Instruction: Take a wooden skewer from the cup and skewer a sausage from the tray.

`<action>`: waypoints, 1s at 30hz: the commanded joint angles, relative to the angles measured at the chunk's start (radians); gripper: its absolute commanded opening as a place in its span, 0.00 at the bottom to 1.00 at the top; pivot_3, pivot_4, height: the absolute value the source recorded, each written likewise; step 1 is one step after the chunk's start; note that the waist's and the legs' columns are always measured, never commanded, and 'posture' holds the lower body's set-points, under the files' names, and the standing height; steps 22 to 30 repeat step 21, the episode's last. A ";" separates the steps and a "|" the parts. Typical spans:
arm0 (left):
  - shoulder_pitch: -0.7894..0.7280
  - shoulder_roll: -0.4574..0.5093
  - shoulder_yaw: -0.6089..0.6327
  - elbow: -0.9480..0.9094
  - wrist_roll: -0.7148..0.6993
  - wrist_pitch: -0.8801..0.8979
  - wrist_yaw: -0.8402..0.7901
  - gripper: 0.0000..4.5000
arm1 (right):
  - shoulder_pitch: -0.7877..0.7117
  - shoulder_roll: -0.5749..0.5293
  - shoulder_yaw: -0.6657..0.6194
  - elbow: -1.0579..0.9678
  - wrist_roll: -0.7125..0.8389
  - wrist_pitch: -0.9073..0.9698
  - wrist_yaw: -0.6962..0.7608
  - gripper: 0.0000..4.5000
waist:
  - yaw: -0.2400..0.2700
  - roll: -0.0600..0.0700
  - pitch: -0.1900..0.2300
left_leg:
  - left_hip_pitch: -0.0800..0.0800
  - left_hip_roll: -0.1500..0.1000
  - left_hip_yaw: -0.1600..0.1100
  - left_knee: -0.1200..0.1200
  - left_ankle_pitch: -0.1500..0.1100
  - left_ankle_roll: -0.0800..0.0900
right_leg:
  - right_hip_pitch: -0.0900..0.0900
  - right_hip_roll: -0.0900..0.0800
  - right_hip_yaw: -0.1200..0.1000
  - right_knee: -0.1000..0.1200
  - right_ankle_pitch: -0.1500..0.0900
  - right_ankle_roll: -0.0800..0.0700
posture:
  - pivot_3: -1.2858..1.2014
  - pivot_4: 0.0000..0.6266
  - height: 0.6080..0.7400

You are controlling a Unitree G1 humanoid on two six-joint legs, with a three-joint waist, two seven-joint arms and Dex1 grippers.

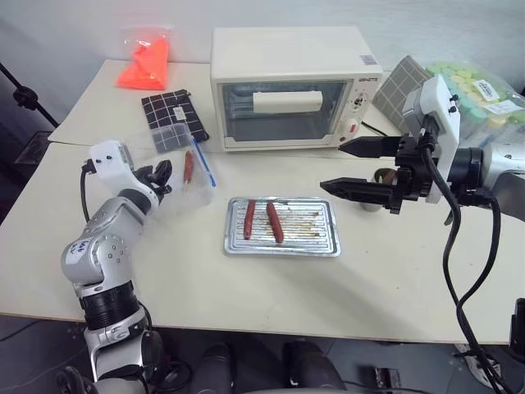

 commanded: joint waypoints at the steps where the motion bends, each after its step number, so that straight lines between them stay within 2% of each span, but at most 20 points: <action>1: 0.021 0.032 -0.005 -0.139 -0.030 0.031 -0.008 0.50 | -0.001 -0.017 -0.023 -0.026 -0.011 -0.024 -0.010 1.00 | 0.000 0.000 0.000 | 0.000 0.000 0.000 0.000 0.000 0.000 | 0.000 0.000 0.000 0.000 0.000 0.000 | 0.52 0.24 1.00; 4: 0.062 0.098 0.018 -0.213 -0.052 0.070 -0.052 0.50 | 0.008 -0.018 -0.024 -0.029 -0.016 -0.026 -0.011 1.00 | -0.002 0.000 0.000 | 0.000 0.000 0.000 0.000 0.000 0.000 | 0.000 0.000 0.000 0.000 0.000 0.000 | 0.52 0.24 1.00; 7: 0.086 0.177 0.098 -0.256 -0.126 0.133 -0.105 0.50 | 0.032 -0.037 -0.029 -0.035 -0.028 -0.039 0.003 1.00 | -0.002 0.000 0.000 | 0.000 0.001 0.000 -0.001 0.000 -0.001 | 0.000 0.001 0.000 0.000 0.000 0.000 | 0.52 0.24 1.00; 10: 0.195 0.373 0.223 -0.276 -0.232 0.166 -0.311 0.50 | 0.072 -0.074 -0.036 -0.030 -0.054 -0.068 0.038 1.00 | -0.009 -0.002 0.001 | 0.000 0.001 0.000 -0.001 0.000 -0.002 | 0.000 0.001 0.001 -0.001 0.000 0.000 | 0.52 0.24 1.00; 12: 0.309 0.483 0.265 -0.255 -0.215 0.116 -0.430 0.50 | 0.095 -0.092 -0.041 -0.025 -0.057 -0.084 0.064 1.00 | -0.012 -0.002 0.001 | 0.001 0.001 0.001 -0.003 0.000 -0.002 | -0.001 0.001 0.001 -0.002 0.000 0.000 | 0.52 0.24 1.00; 14: 0.392 0.548 0.321 -0.208 -0.207 0.091 -0.500 0.50 | 0.113 -0.106 -0.045 -0.018 -0.060 -0.101 0.093 1.00 | -0.010 -0.001 0.001 | 0.001 0.001 0.001 -0.003 -0.001 -0.002 | 0.000 0.000 0.001 -0.007 -0.001 -0.001 | 0.52 0.24 1.00; 17: 0.461 0.569 0.372 -0.144 -0.187 0.028 -0.554 0.50 | 0.124 -0.104 -0.036 0.007 -0.075 -0.125 0.114 1.00 | -0.007 -0.001 0.001 | 0.002 0.001 0.001 -0.003 -0.001 -0.001 | 0.001 0.000 0.000 -0.009 -0.001 -0.001 | 0.52 0.24 1.00; 21: 0.497 0.570 0.359 -0.136 -0.164 -0.042 -0.572 0.50 | 0.132 -0.099 -0.015 0.029 -0.101 -0.153 0.130 1.00 | -0.001 -0.002 0.001 | 0.002 0.001 0.000 -0.003 -0.003 0.003 | 0.002 -0.002 -0.001 -0.011 -0.001 -0.001 | 0.52 0.24 1.00; 30: 0.497 0.570 0.359 -0.136 -0.164 -0.042 -0.572 0.50 | 0.132 -0.099 -0.015 0.029 -0.101 -0.153 0.130 1.00 | -0.001 -0.002 0.001 | 0.002 0.001 0.000 -0.003 -0.003 0.003 | 0.002 -0.002 -0.001 -0.011 -0.001 -0.001 | 0.52 0.24 1.00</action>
